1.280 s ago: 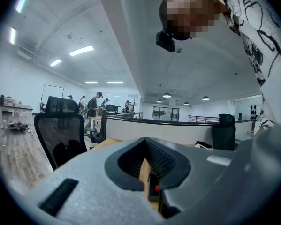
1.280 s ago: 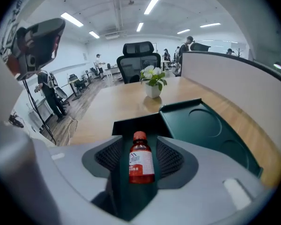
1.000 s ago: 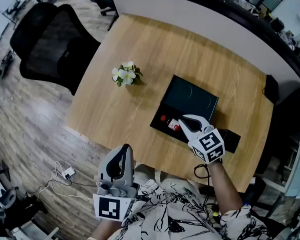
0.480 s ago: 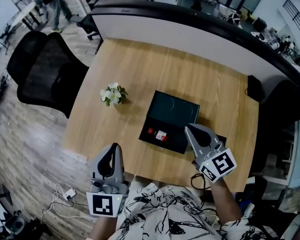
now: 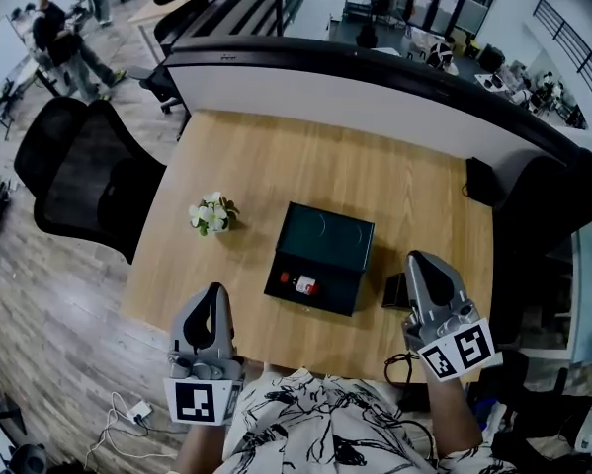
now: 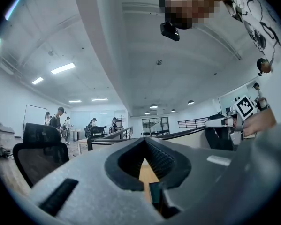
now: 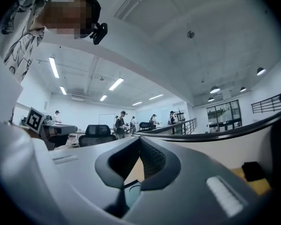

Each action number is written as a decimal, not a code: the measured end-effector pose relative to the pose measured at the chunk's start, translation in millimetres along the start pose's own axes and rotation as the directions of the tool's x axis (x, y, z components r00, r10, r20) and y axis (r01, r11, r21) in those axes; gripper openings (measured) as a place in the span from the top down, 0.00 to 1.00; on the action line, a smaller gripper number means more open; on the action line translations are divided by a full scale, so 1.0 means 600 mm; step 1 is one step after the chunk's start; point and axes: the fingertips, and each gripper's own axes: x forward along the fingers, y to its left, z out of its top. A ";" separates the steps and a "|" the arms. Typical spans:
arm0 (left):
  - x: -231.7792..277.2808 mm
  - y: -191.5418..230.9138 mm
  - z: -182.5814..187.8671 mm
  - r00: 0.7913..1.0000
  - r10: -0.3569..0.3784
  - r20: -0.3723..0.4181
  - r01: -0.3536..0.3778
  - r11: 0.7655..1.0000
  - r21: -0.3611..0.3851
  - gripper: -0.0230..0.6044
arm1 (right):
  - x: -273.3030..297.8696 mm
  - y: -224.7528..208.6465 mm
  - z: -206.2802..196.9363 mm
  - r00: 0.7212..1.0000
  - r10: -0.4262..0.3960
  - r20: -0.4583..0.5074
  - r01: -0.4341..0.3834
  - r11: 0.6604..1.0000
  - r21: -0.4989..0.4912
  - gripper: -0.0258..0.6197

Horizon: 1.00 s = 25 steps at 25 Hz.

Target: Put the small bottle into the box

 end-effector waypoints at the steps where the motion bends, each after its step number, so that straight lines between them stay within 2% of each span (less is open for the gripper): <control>1: 0.001 0.000 0.004 1.000 -0.002 0.008 0.002 1.000 0.008 0.96 | -0.010 -0.008 0.009 1.000 -0.021 0.012 0.022 1.000 -0.005 0.95; 7: 0.008 0.011 0.020 0.999 0.008 0.034 -0.009 0.999 0.034 0.96 | -0.066 -0.046 0.046 0.991 -0.116 0.066 0.117 0.993 -0.012 0.95; 15: 0.008 0.016 0.035 0.998 0.017 0.055 -0.020 0.999 0.050 0.96 | -0.134 -0.098 0.047 0.967 -0.239 0.084 0.241 0.970 -0.015 0.95; 25: 0.010 0.020 0.033 0.998 0.030 0.052 -0.034 0.996 0.077 0.96 | -0.201 -0.134 0.044 0.940 -0.320 0.115 0.325 0.945 -0.030 0.95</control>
